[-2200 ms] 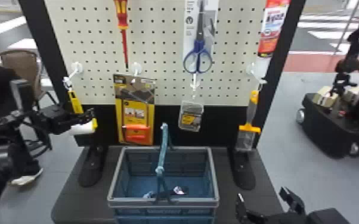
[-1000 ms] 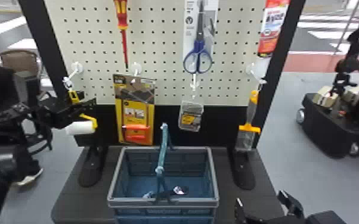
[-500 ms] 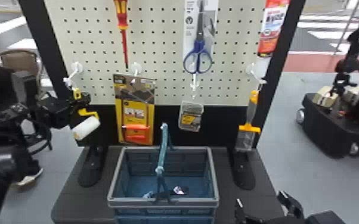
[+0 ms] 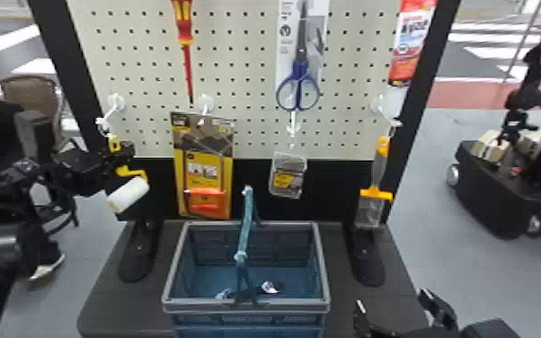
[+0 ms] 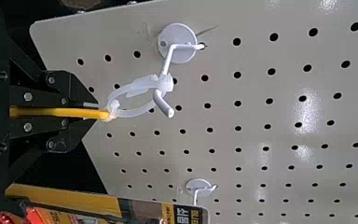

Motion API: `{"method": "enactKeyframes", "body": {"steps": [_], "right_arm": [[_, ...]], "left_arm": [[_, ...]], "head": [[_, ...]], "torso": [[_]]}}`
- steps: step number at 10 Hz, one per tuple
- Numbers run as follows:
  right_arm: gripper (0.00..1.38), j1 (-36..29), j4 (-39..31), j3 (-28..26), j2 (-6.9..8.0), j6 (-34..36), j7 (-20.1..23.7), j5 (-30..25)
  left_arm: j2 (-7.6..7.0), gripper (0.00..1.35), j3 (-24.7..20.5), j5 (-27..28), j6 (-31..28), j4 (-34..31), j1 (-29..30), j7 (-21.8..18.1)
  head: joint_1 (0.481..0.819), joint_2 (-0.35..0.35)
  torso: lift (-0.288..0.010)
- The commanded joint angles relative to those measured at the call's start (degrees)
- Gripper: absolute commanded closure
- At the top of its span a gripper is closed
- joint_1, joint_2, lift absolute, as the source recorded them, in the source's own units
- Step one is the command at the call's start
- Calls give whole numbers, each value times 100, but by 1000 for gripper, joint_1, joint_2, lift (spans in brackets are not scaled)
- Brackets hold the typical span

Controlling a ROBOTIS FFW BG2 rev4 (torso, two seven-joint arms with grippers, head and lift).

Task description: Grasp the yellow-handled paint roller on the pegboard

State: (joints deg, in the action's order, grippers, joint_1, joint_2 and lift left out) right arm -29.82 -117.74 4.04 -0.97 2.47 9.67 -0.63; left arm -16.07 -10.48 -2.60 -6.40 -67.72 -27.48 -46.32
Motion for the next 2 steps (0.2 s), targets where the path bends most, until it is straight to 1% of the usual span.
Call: {"method": "enactKeyframes", "body": {"steps": [1, 2], "right_arm": [[124, 1, -3, 0, 0, -1, 0, -7], [124, 1, -3, 0, 0, -1, 0, -7]], "left_arm": [[-1, 1193, -7, 14, 16, 0, 7, 0], [-1, 1193, -16, 14, 25, 0, 7, 0]], "head": [[549, 0], [549, 0]], "torso": [[-100], [-100]]}}
